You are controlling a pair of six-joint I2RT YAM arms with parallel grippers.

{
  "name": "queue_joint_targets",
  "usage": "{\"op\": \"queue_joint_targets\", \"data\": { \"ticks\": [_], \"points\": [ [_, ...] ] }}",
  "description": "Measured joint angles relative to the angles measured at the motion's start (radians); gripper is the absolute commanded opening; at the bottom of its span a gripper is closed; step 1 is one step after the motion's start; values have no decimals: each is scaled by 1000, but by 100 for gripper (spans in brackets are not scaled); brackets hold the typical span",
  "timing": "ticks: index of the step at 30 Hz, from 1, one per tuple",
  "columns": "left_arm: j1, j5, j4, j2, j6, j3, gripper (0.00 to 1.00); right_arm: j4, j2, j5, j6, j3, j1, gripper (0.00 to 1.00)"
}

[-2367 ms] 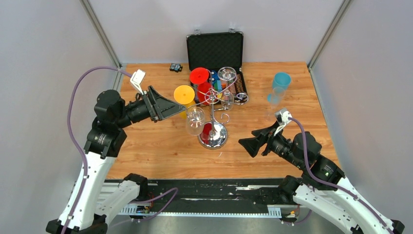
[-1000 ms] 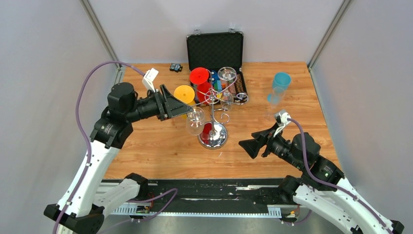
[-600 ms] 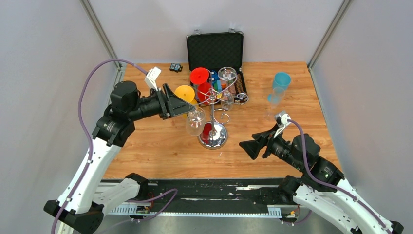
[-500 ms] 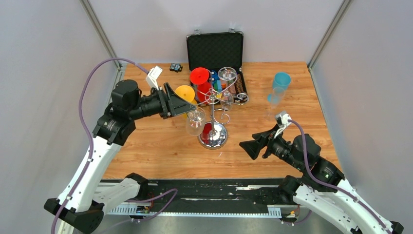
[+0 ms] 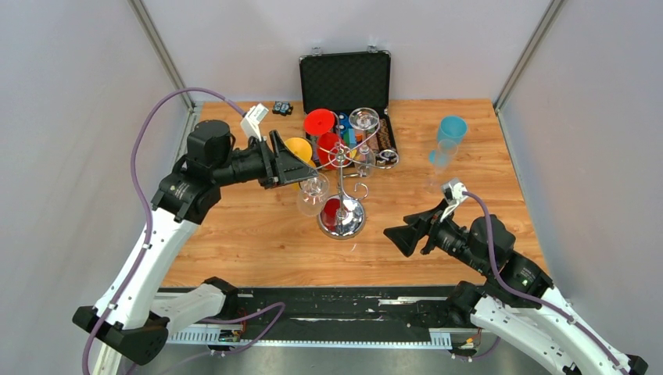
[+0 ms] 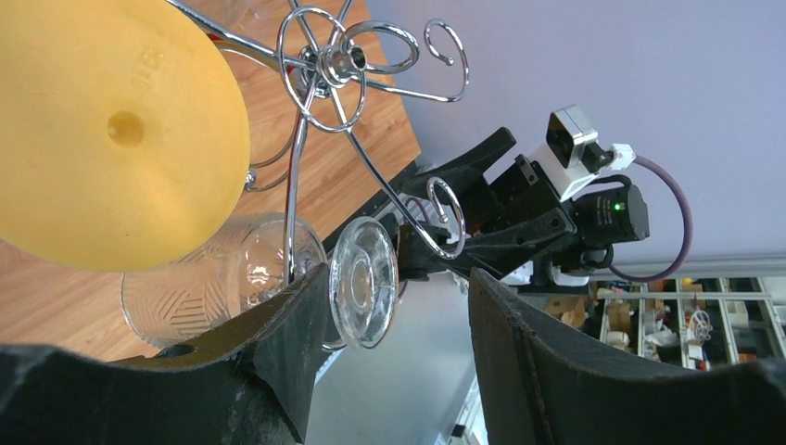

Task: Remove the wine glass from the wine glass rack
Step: Pick up the wine glass from the wine rack.

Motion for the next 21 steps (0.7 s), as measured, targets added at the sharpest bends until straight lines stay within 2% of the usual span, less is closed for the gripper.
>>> {"op": "queue_joint_targets", "data": {
  "ticks": [21],
  "points": [
    [-24,-33,-202,105,44,142,53,12,-7,-23,-2,-39,0,78]
  ]
}}
